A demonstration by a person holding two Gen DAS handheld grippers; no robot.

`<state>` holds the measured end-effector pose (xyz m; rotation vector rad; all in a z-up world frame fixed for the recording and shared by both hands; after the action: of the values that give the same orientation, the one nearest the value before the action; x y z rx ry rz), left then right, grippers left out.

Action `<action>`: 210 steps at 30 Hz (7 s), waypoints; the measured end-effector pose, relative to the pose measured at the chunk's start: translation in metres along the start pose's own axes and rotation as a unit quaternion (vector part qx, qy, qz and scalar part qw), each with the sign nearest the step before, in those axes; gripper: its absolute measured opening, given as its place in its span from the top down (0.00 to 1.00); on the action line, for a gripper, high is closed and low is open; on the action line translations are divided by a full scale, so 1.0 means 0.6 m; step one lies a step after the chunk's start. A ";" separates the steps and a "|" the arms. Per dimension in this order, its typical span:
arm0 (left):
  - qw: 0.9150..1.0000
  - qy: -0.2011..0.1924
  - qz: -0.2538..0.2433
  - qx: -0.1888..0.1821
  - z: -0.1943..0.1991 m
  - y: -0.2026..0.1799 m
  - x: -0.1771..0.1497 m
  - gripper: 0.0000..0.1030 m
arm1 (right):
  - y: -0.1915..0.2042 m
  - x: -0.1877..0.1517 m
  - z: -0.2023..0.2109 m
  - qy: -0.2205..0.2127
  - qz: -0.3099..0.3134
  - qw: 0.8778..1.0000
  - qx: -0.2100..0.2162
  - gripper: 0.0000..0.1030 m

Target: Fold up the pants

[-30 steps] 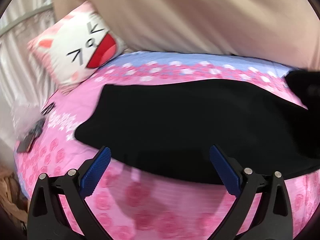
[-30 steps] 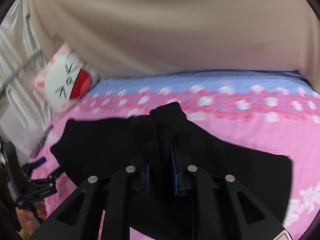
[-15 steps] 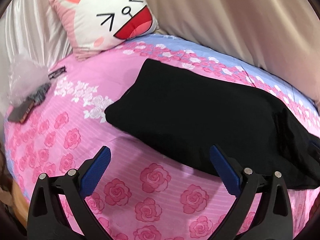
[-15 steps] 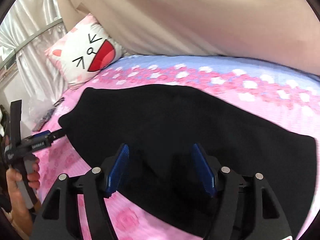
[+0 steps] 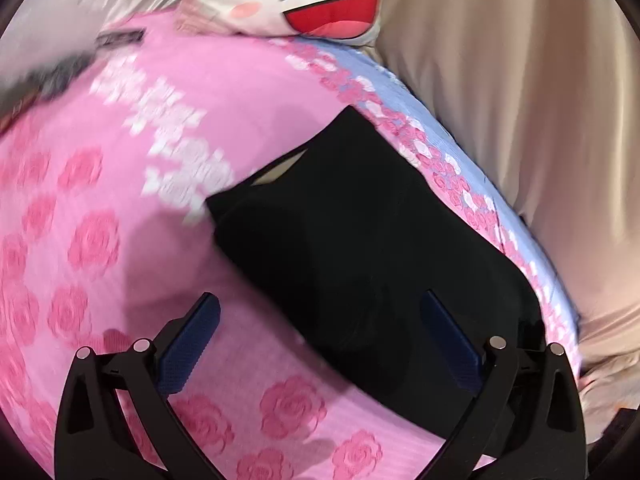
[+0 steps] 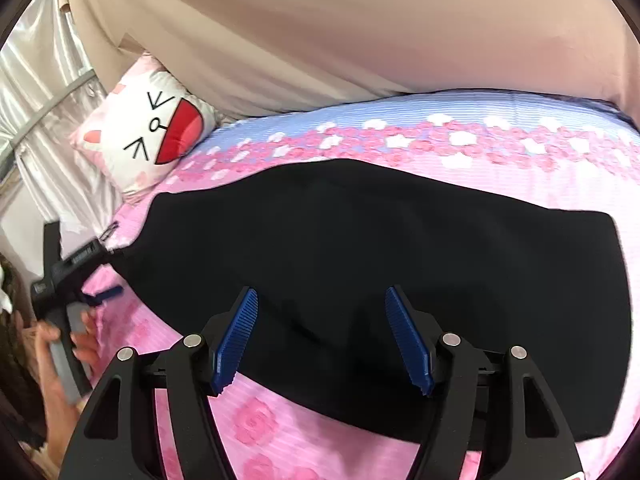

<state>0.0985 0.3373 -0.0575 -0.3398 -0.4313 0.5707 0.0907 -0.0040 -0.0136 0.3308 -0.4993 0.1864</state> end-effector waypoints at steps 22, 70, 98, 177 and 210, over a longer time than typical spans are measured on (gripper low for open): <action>0.938 -0.058 -0.285 0.190 -0.004 -0.248 -0.156 0.05 | -0.276 -0.085 0.052 0.009 -0.162 0.985 -0.049 0.15; 0.931 -0.023 -0.305 0.199 -0.002 -0.260 -0.214 0.05 | -0.038 0.012 0.046 0.008 0.105 0.994 -0.029 0.91; 0.989 -0.012 -0.067 0.134 0.006 -0.031 -0.027 0.05 | 0.022 -0.019 0.048 -0.008 0.087 0.996 -0.017 0.37; 0.917 -0.046 -0.361 0.163 -0.026 -0.374 -0.239 0.05 | -0.121 0.016 0.189 -0.070 -0.021 0.997 -0.011 0.71; 0.922 -0.021 -0.361 0.138 -0.021 -0.388 -0.262 0.05 | -0.127 -0.045 0.052 0.014 -0.044 0.993 -0.104 0.83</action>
<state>0.0888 0.0595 -0.0168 0.1142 -0.4734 -0.0898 0.0734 -0.0885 -0.0216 0.1451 -0.4701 0.0518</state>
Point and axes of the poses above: each gripper's, at about its wrist camera, not at the fingertips, and z roughly against the way its jaws point, y to its left, x to its top, the point moved 3 cm from there along -z, roughly the way its jaws point, and after that the axes turned 14 degrees about y, right-handed, at the moved point
